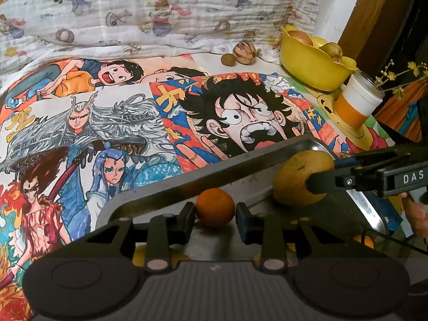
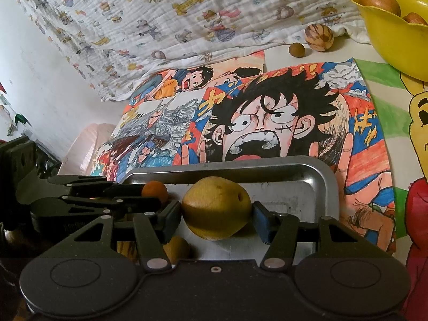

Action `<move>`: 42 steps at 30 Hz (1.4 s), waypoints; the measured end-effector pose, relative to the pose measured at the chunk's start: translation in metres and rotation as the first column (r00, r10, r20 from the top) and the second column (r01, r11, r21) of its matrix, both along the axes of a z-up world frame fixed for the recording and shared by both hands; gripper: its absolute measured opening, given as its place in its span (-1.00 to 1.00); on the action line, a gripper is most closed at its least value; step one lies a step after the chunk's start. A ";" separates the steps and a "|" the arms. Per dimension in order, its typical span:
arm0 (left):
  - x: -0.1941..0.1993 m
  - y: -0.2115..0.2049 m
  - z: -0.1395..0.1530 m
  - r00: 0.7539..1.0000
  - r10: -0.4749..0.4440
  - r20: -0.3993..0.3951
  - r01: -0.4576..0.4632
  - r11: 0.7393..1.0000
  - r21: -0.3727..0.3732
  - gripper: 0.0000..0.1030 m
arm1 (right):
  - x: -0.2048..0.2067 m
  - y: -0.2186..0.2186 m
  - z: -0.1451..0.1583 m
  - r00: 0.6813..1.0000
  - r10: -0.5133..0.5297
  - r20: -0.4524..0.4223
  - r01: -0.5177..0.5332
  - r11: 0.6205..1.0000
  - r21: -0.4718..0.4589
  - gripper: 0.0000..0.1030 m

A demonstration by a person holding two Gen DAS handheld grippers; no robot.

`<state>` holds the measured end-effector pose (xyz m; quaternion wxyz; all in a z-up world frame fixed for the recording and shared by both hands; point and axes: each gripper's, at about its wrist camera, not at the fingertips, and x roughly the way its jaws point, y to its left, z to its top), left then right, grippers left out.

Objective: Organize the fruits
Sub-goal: 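Carry the small orange and brown pear over the baking tray, then lower both fruits into the tray and open both tools, then withdraw both tools from the tray toward the yellow bowl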

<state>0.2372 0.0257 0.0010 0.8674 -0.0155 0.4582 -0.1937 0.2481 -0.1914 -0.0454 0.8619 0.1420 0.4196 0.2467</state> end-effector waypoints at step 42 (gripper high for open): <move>-0.081 0.019 0.055 0.986 0.060 0.153 -0.059 0.998 -0.012 0.99 | -0.110 -0.019 0.055 0.973 0.109 0.204 -0.053 0.964 -0.261 0.99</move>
